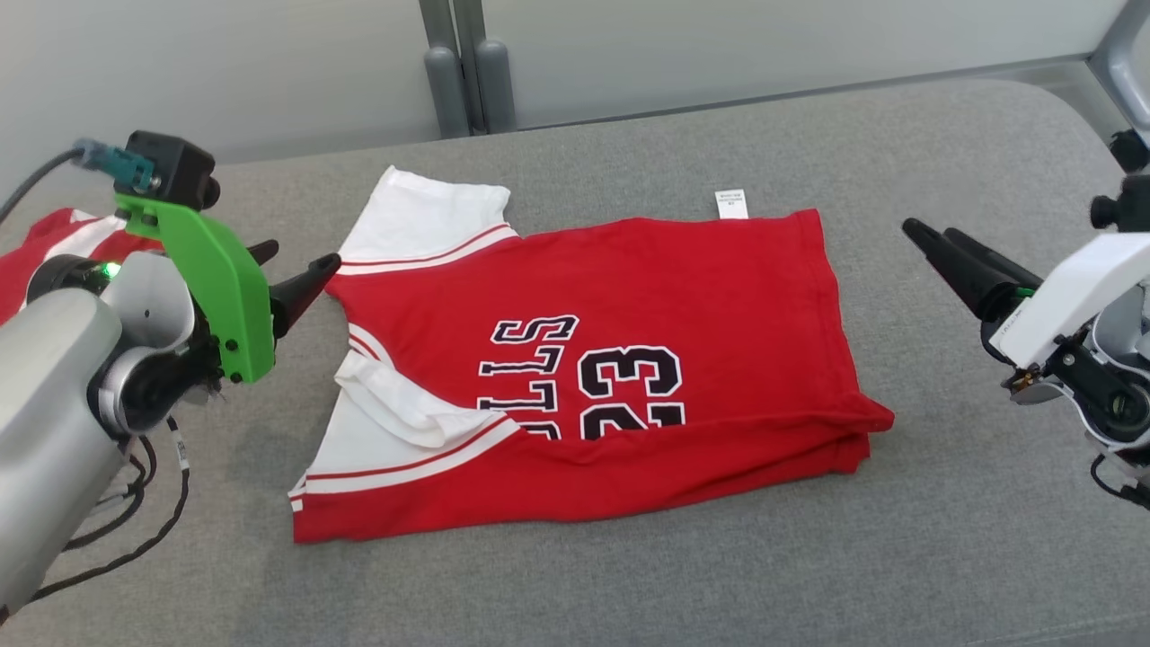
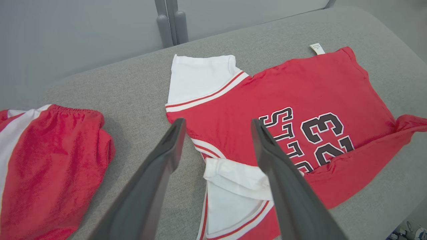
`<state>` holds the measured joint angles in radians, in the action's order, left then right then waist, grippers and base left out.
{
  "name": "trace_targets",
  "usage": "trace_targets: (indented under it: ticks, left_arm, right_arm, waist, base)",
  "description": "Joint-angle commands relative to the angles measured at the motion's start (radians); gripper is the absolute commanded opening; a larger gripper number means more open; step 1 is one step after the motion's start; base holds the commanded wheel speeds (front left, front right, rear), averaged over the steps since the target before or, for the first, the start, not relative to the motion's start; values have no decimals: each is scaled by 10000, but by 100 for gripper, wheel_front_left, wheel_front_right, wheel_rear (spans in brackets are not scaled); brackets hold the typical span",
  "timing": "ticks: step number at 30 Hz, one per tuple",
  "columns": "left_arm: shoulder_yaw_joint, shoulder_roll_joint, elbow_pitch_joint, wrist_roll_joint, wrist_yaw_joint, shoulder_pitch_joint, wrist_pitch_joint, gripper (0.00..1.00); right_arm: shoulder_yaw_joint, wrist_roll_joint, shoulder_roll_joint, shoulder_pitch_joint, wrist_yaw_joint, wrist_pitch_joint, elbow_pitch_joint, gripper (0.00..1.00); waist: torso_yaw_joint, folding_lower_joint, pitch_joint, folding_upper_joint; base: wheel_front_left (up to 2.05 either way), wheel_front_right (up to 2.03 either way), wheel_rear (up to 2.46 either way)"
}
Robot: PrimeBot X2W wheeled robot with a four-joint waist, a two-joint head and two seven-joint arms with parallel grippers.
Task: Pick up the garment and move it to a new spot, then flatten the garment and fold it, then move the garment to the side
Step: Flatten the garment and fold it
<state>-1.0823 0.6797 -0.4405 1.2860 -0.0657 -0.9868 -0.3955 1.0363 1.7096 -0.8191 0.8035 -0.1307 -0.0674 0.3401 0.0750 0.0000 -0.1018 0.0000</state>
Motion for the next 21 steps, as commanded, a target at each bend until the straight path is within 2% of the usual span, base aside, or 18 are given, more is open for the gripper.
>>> trace_targets:
  ticks: [1,2,5,7,10,14,18,21]
  left_arm:
    - [60,155,182,-346,167,351,637,100]
    - [145,234,397,-495,349,590,1268,100]
    - [470,449,1047,-1081,1004,1228,3146,100]
    - [714,564,1416,-1459,1572,1780,4453,100]
    - [1047,722,2002,-1789,2369,2684,6047,100]
    - [1758,726,2953,-2240,3282,3953,6588,100]
    - [3306,256,4205,-3386,4063,5519,6605,100]
    - [4347,-160,4944,-4258,4318,6766,6606,100]
  right_arm:
    - [-97,-227,-7,-385,0,-686,-150,100]
    - [-173,-503,-41,-626,0,-1294,-296,100]
    - [-896,-1397,-208,-1116,0,-1951,-208,100]
    - [-2380,-2386,152,-1632,-3,-1976,48,100]
    - [-4912,-4270,1110,-3167,-2,-1968,-146,100]
    - [-7493,-6592,2314,-5199,0,-1981,-1142,100]
    - [-8832,-8059,3327,-7006,0,-1975,-2058,100]
    - [-9252,-8665,3881,-7884,0,-1976,-2383,100]
  waist:
    - [-260,0,461,0]
    - [-293,0,551,0]
    - [-379,0,746,0]
    - [-420,0,810,0]
    - [-487,0,883,0]
    - [-578,0,971,0]
    - [-636,0,964,0]
    - [-617,0,972,0]
  base:
    - [0,0,0]
    - [0,0,0]
    - [0,0,0]
    - [0,0,0]
    - [0,0,0]
    - [0,0,0]
    - [0,0,0]
    - [0,0,0]
